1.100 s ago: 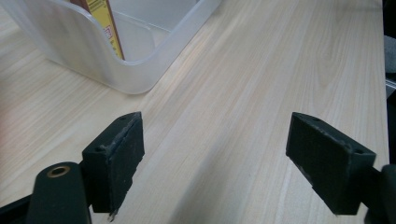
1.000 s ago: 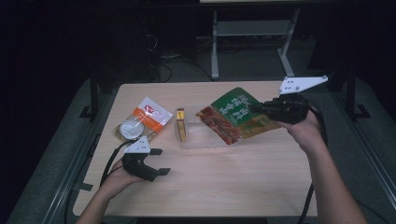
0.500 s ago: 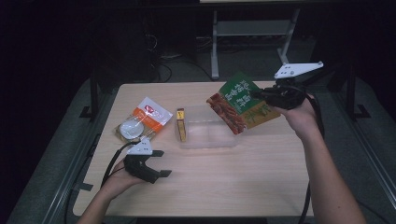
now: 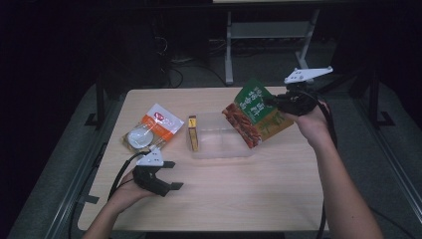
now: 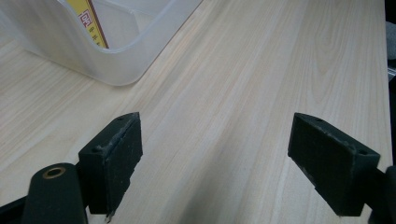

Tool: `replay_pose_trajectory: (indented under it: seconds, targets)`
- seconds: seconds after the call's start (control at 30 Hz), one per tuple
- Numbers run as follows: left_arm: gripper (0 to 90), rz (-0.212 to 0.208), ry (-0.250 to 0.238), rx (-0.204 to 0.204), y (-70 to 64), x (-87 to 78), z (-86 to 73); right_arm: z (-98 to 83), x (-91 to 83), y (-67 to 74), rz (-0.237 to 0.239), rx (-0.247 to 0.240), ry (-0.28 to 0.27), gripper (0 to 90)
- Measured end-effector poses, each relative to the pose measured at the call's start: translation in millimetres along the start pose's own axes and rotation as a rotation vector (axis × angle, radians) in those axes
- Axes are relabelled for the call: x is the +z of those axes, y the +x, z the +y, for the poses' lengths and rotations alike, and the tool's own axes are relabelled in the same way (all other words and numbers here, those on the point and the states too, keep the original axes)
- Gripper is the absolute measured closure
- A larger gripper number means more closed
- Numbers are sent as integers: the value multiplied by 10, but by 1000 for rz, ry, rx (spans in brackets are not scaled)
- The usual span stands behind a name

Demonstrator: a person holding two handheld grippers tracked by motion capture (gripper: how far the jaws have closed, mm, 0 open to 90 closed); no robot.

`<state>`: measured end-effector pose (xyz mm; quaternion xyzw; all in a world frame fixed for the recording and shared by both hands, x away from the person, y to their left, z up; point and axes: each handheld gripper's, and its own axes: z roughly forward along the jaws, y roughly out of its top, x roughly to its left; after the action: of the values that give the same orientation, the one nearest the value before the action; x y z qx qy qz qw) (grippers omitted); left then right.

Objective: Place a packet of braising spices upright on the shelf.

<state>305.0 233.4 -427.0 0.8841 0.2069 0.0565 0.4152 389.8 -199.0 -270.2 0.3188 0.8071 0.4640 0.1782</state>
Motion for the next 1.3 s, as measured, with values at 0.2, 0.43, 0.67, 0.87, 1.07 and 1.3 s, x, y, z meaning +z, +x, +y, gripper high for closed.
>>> replay_pose_trajectory:
  seconds: [0.2,0.43,0.67,0.87,1.07,1.3]
  targets:
    - [170,-5,7,-7,-7,3,-2,-10,107,-12,0,10,21,900]
    - [168,-10,9,-6,-14,9,-3,-6,227,-25,-8,13,56,900]
    - [168,-8,6,-4,-16,4,4,35,311,-25,-4,9,77,900]
    - [168,-8,12,-6,-19,5,1,73,380,-28,-5,14,99,900]
    - [168,-9,15,2,-14,7,2,91,422,-34,-12,14,108,899]
    - [168,-12,15,-5,-26,19,1,150,499,-38,-14,12,125,897]
